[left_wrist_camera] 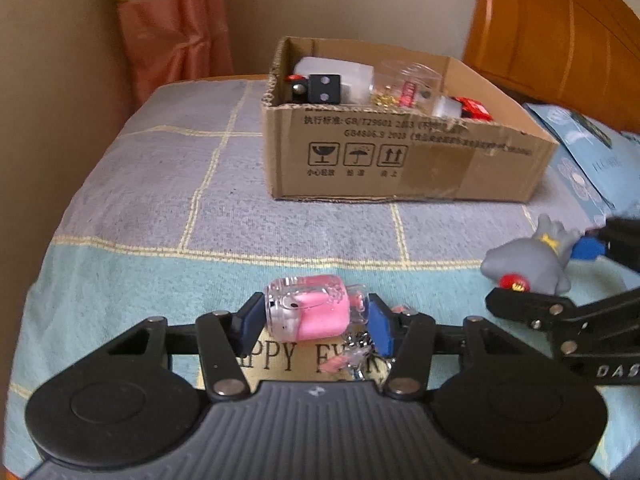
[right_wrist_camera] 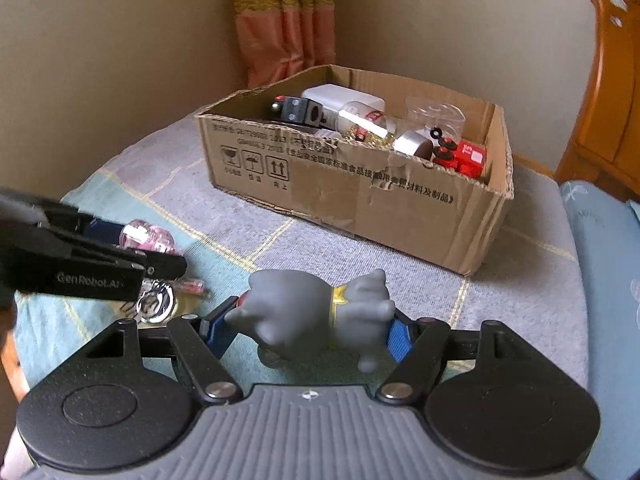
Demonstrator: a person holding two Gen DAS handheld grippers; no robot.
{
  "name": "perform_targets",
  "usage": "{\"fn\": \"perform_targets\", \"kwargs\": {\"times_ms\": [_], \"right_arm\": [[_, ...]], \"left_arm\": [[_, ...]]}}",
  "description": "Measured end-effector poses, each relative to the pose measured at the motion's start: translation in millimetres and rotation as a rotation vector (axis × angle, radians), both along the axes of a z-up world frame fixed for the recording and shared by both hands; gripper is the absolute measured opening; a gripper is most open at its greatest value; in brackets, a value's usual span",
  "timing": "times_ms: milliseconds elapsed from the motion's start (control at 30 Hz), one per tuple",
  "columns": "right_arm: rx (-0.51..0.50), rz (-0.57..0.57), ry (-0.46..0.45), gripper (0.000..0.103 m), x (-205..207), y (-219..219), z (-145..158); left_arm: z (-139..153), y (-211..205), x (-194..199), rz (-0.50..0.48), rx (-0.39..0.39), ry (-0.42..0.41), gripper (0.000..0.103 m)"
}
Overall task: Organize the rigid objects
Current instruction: 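Carry the pink charm and grey plush toy into the cardboard box and release both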
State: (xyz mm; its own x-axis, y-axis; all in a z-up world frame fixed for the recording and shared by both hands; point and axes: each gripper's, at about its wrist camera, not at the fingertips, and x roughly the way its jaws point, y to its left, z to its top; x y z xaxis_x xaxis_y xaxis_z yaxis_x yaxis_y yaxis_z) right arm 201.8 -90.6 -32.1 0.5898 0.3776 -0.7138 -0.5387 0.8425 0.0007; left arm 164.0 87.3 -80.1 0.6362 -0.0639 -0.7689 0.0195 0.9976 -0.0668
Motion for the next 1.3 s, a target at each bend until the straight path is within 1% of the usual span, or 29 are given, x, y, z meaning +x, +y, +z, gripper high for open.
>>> {"fn": "perform_targets", "kwargs": {"times_ms": [133, 400, 533, 767, 900, 1033, 1300], "right_arm": [[-0.02, 0.047, -0.001, 0.077, -3.3, -5.0, 8.5], [-0.046, 0.116, -0.016, 0.077, -4.0, -15.9, 36.3], [-0.07, 0.138, -0.032, 0.077, -4.9, -17.6, 46.9], [-0.061, 0.163, -0.037, 0.077, -3.0, -24.8, 68.2], [-0.045, 0.155, -0.05, 0.077, 2.5, -29.9, 80.7], [-0.036, 0.142, -0.071, 0.077, 11.0, -33.6, 94.1], [-0.046, 0.117, -0.097, 0.077, 36.3, -36.4, 113.0]], "left_arm": [[11.3, 3.0, -1.2, -0.066, 0.024, 0.013, 0.053], [41.5, 5.0, -3.8, -0.172, 0.03, 0.024, 0.053], [53.7, 4.8, -5.1, -0.202, 0.035, 0.031, 0.053], [75.9, 4.8, -9.5, -0.225, 0.04, 0.038, 0.05], [89.8, 1.1, -11.3, -0.241, 0.068, 0.017, 0.05], [103.8, -1.8, -10.9, -0.25, 0.071, -0.006, 0.05], [133.0, -12.7, -2.6, -0.28, 0.099, -0.063, 0.05]]}}
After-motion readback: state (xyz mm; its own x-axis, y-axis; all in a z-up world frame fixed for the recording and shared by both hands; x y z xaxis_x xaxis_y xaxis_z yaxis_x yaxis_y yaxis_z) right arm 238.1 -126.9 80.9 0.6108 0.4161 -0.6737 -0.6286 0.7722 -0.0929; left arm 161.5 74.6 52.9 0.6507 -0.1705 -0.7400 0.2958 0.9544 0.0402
